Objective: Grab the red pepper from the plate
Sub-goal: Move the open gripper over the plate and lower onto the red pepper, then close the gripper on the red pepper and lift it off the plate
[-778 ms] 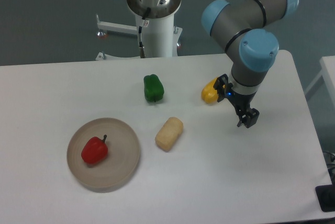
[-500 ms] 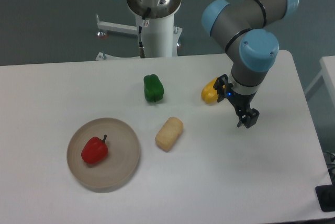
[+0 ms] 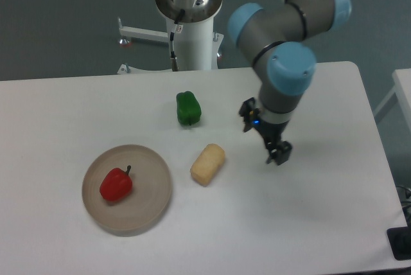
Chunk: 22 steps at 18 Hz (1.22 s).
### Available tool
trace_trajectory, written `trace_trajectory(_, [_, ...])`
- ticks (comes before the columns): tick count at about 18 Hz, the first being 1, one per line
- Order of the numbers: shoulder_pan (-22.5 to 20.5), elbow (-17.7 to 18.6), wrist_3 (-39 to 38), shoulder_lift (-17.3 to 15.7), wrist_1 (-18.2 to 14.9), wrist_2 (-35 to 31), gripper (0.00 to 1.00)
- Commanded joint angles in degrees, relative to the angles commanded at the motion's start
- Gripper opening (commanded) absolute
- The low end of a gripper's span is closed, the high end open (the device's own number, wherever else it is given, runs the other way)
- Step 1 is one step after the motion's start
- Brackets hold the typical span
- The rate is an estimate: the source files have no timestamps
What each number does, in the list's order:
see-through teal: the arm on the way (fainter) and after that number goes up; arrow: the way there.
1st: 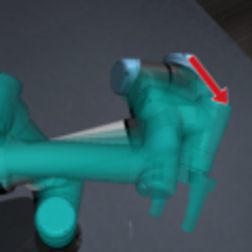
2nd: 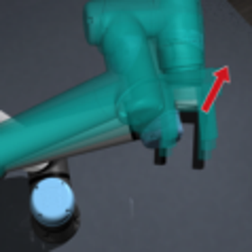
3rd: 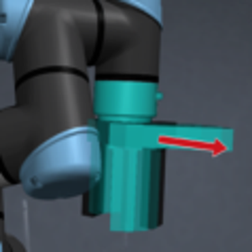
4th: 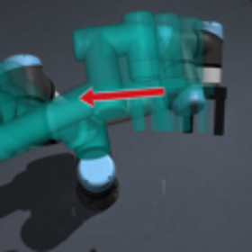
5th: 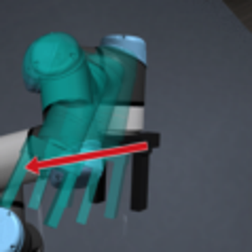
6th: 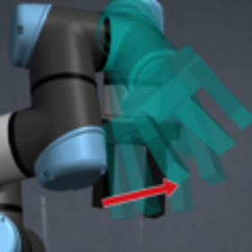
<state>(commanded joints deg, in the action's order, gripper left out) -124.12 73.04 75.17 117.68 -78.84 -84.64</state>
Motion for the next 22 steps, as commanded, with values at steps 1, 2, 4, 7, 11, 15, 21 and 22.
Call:
trace_trajectory(1, [1.93, 0.17, -2.02, 0.26, 1.40, 0.00, 1.00])
trace_trajectory(2, [3.96, 0.35, -3.78, 0.44, 2.63, -0.09, 1.00])
trace_trajectory(4, [7.91, 0.79, -6.51, 0.79, 3.95, -0.09, 1.00])
trace_trajectory(7, [12.49, 1.66, -10.73, 2.02, 7.29, -0.70, 1.00])
trace_trajectory(11, [16.01, 2.20, -15.83, 3.34, 9.15, -0.70, 1.00])
trace_trajectory(15, [19.09, 1.93, -21.64, 6.06, 11.86, -0.70, 1.00])
trace_trajectory(21, [20.06, 2.46, -24.28, 9.32, 16.09, -0.79, 1.00])
trace_trajectory(22, [20.06, 2.72, -24.19, 9.41, 16.09, -0.97, 1.00])
